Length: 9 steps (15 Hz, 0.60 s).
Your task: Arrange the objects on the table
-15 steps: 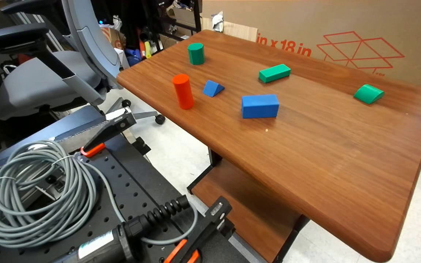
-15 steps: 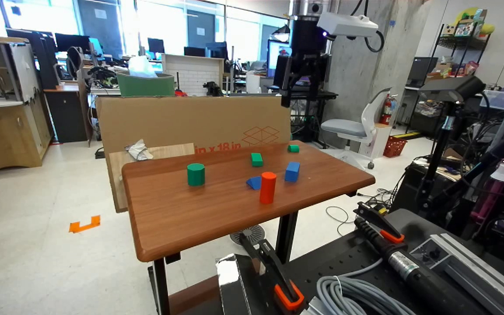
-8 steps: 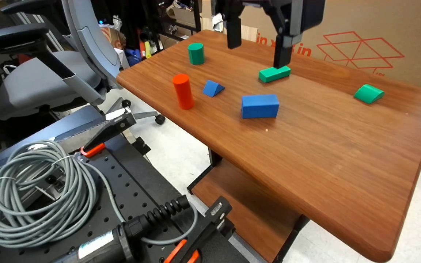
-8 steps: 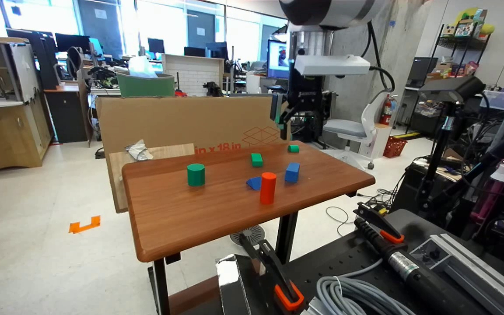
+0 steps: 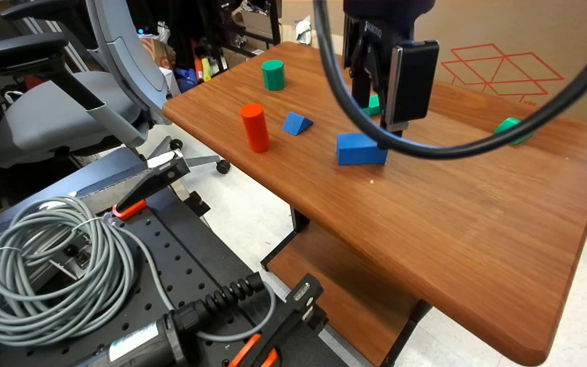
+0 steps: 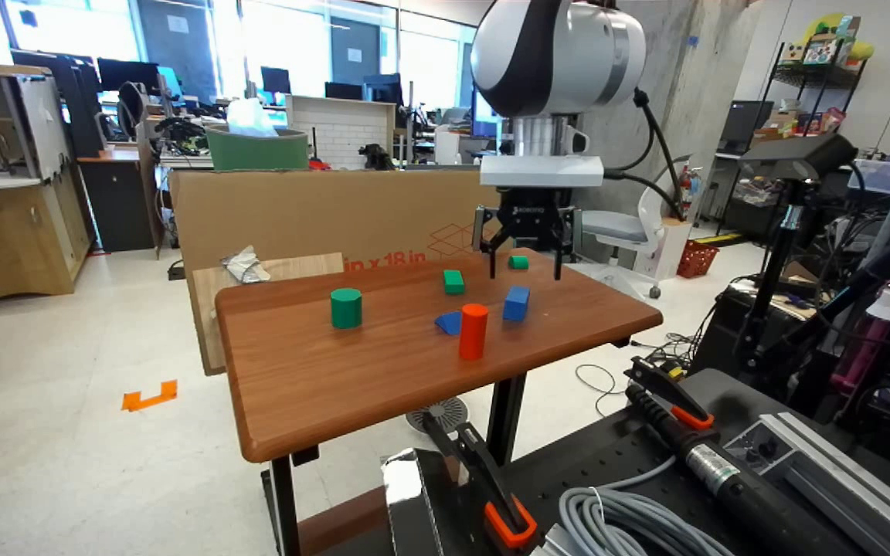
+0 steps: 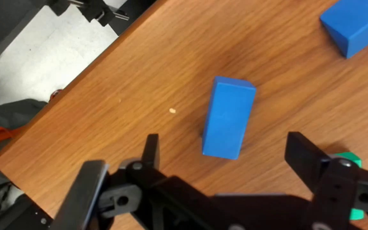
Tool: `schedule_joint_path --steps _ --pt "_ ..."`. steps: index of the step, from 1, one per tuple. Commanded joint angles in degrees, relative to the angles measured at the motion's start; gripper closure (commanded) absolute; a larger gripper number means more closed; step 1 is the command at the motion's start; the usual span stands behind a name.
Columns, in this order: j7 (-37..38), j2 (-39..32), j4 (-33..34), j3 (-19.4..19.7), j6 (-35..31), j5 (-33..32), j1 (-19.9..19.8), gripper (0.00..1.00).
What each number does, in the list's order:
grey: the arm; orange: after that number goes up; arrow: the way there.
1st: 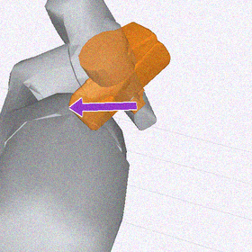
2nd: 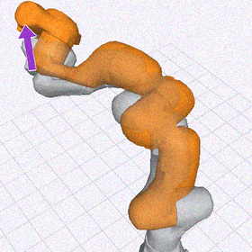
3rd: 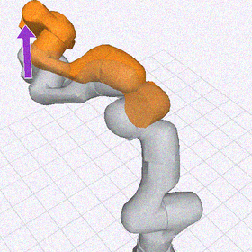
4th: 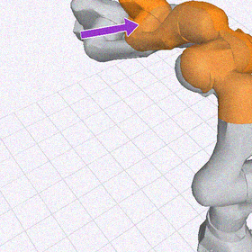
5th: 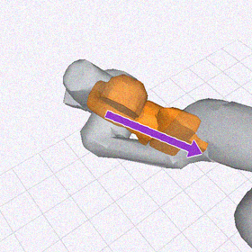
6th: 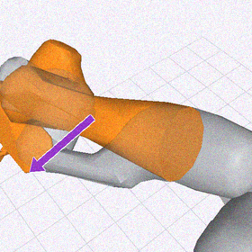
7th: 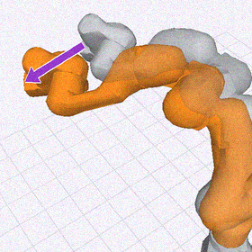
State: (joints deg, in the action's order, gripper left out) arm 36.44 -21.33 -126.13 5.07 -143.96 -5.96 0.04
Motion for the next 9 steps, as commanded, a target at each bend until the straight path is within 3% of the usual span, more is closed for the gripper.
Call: schedule_joint_path --steps 1,6,7,8,9 --pt "9.7 -4.5 4.6 2.3 0.9 3.6 3.3 0.00" --pt "19.1 -8.9 8.3 3.7 2.3 3.3 4.7 0.00" --pt "20.2 -9.6 8.9 3.9 2.7 3.2 4.8 0.05" --pt "21.2 -10.2 9.5 4.1 2.9 3.1 4.8 0.26" --pt "22.0 -10.7 9.9 4.2 3.2 3.0 4.9 0.29"
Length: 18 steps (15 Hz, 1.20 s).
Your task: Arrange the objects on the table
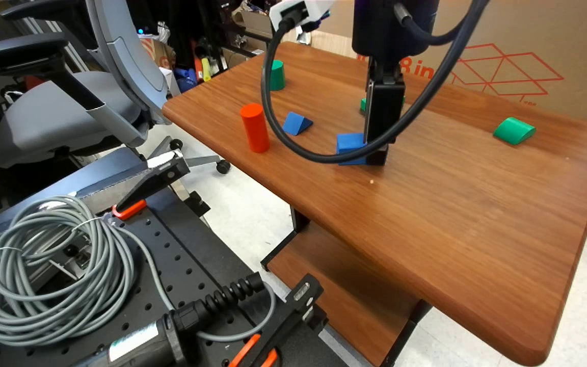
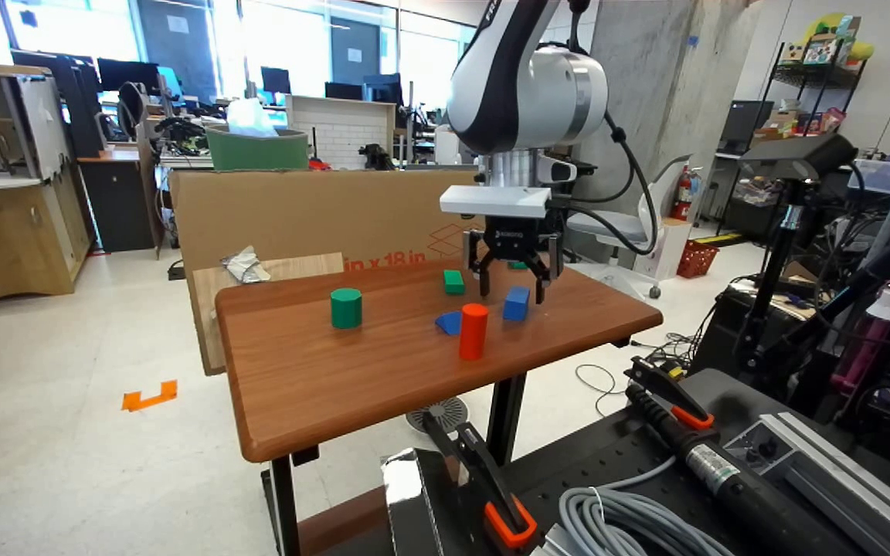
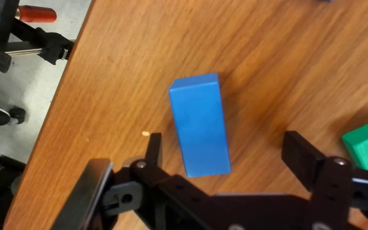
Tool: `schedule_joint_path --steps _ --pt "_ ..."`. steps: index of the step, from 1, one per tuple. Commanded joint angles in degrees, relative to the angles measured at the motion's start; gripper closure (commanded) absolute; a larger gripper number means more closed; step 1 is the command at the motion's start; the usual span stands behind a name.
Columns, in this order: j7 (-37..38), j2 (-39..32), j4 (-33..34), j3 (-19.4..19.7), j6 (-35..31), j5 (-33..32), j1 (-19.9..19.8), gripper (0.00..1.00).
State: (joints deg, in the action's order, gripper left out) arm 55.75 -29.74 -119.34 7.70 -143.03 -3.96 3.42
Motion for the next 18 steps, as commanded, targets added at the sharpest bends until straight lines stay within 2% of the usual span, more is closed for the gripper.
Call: schedule_joint_path --steps 1,4,7,9,14,18 --pt "3.2 -2.8 3.5 1.5 2.5 1.0 1.5 0.31" --pt "3.7 -2.4 4.1 1.0 3.7 1.1 1.5 0.54" --pt "0.7 -0.4 4.2 -0.4 7.0 1.7 0.4 0.78" --pt "-2.1 1.5 5.0 -1.5 10.8 2.5 -0.5 0.90" --pt "-5.5 5.6 9.2 -1.4 17.1 4.0 -1.1 0.90" --pt "-7.1 5.1 15.1 -1.0 19.9 2.3 -0.9 0.90"
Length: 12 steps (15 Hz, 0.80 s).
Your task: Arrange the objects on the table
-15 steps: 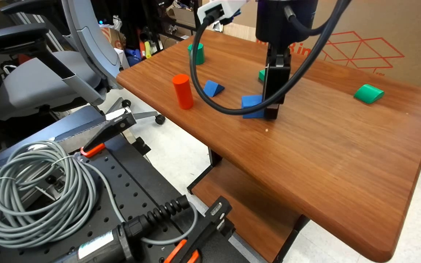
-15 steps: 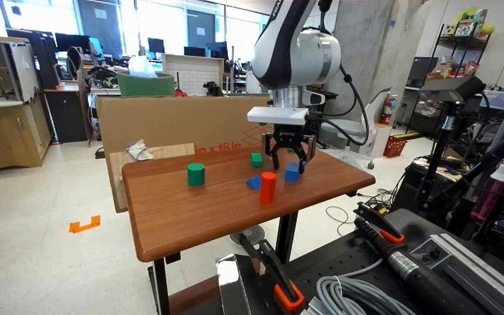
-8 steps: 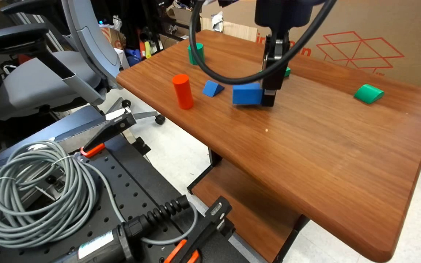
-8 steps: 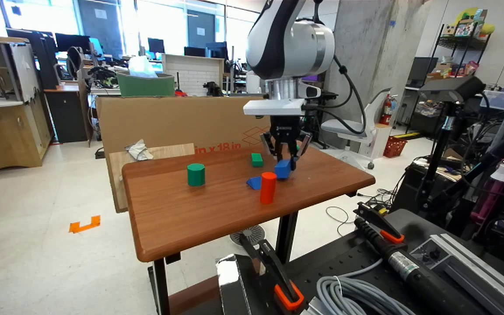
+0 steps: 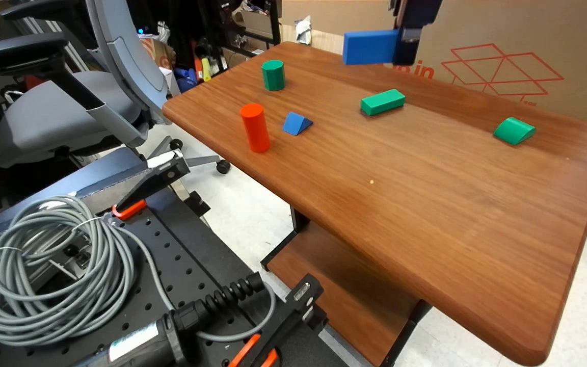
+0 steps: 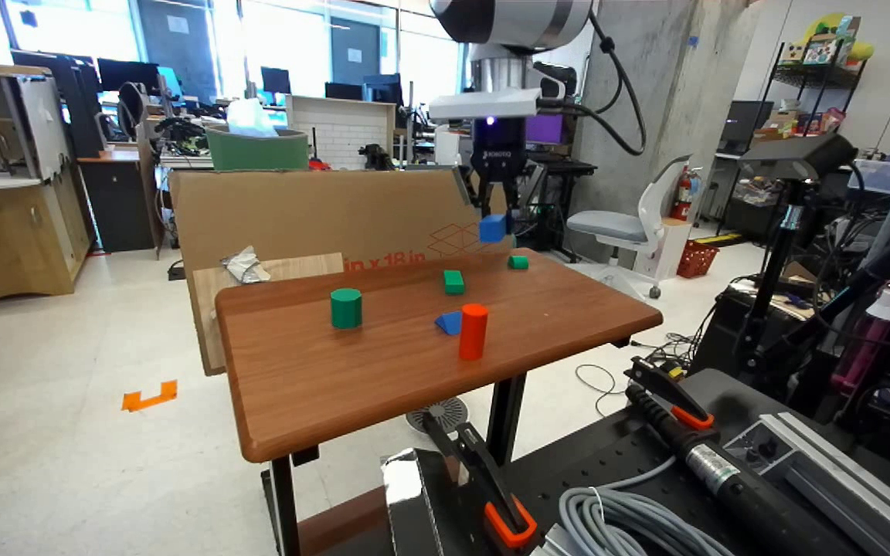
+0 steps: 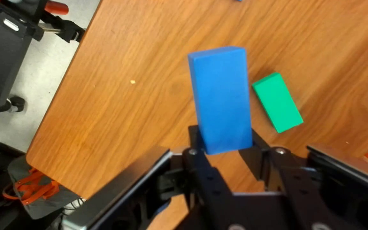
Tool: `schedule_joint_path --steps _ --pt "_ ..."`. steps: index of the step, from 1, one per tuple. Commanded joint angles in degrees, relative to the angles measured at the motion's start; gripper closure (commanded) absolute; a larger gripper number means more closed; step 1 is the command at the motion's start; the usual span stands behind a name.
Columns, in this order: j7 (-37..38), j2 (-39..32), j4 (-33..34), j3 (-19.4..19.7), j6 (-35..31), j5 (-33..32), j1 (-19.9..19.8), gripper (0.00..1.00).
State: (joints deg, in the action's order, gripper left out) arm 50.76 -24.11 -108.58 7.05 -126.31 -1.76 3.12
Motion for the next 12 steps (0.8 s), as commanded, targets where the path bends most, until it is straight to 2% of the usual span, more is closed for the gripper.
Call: schedule_joint_path --steps 1,6,12 --pt "-2.7 -1.2 5.6 -0.5 2.7 0.3 -0.6 0.90" --pt "-5.4 -5.4 10.4 -1.0 0.0 0.3 -0.4 0.90" --pt "-8.2 -10.6 13.1 -1.1 -5.2 0.4 0.3 0.90"
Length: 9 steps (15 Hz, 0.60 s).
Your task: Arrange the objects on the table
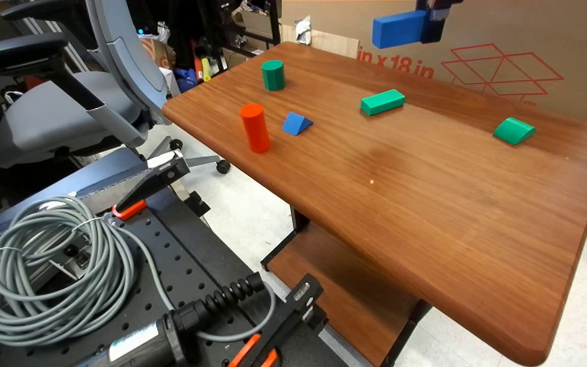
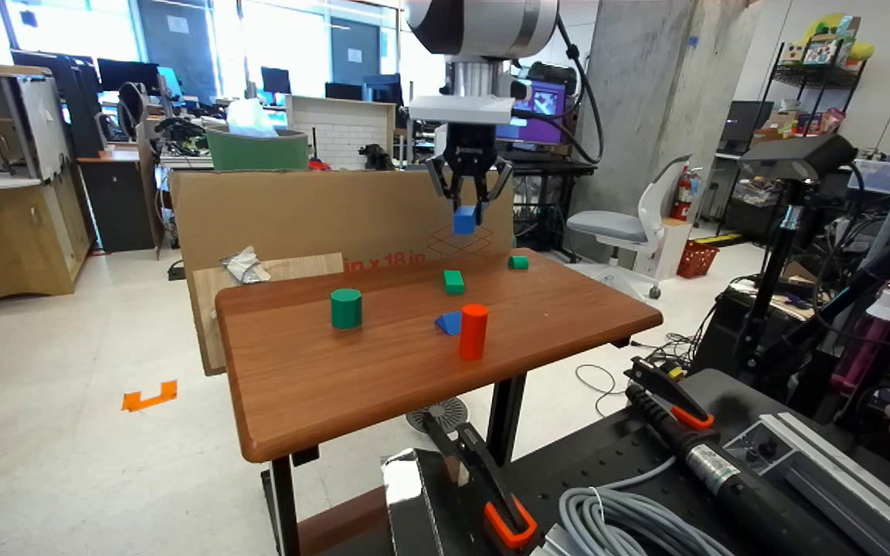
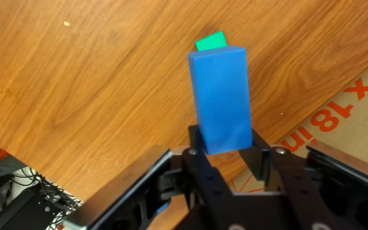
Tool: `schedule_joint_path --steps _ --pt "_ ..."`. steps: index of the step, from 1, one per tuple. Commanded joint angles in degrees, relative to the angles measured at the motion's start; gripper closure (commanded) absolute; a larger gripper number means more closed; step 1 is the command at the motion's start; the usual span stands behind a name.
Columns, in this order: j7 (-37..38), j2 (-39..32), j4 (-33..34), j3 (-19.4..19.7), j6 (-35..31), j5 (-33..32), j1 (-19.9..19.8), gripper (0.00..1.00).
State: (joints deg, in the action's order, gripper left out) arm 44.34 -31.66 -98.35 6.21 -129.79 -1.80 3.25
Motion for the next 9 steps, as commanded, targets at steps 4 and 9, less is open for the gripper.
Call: schedule_joint_path --steps 4,9 --pt "-4.4 -5.8 3.6 -1.0 -4.2 1.0 0.2 0.90" --pt "-7.9 -7.5 3.4 -1.9 -4.1 2.1 -0.1 0.90"
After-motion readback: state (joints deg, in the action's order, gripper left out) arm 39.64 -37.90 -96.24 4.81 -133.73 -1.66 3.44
